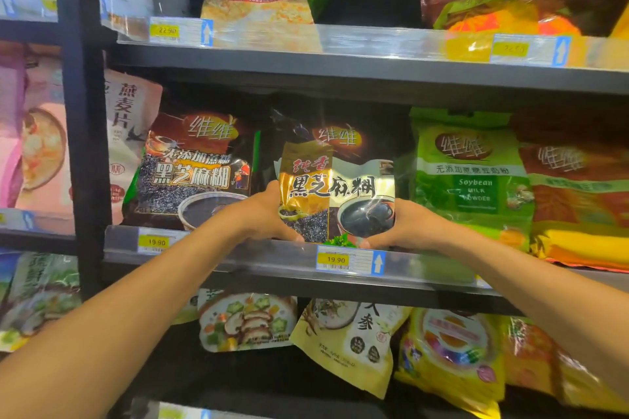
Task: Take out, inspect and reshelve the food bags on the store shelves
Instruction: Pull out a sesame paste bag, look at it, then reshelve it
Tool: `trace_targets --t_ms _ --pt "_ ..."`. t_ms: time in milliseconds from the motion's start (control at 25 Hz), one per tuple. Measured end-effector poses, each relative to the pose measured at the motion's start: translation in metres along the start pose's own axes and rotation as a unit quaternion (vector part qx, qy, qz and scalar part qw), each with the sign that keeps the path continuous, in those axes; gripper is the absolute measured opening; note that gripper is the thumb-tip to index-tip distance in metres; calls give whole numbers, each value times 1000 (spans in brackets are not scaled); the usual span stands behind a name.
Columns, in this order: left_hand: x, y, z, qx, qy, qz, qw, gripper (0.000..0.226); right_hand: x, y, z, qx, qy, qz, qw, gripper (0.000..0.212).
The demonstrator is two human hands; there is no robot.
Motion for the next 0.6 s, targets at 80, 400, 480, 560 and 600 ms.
trace_targets --t_ms 80,400,480,560,600 --pt "-4 2 -2 3 19 1 1000 111 -5 1 -2 6 11 -5 1000 59" --pt "-11 17 -6 -44 55 6 998 93 -25 6 -5 6 -5 -68 998 51" --pt "-13 18 -7 -47 55 8 997 92 -27 7 -6 5 -10 -82 997 53" --pt "-14 15 -6 -15 39 17 999 98 -23 6 -4 -20 -31 -92 995 52" --pt "-13 12 -5 22 19 26 999 104 -20 5 -2 -42 -46 -100 993 53"
Point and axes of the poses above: each hand's wrist, its own x-axis away from the middle knuckle, its own z-axis out of the back of the hand, y = z × x, the point moved 3 cm from there along -x, towards the middle knuckle, and after that the axes turned 8 degrees about y, right-handed, at the moved point
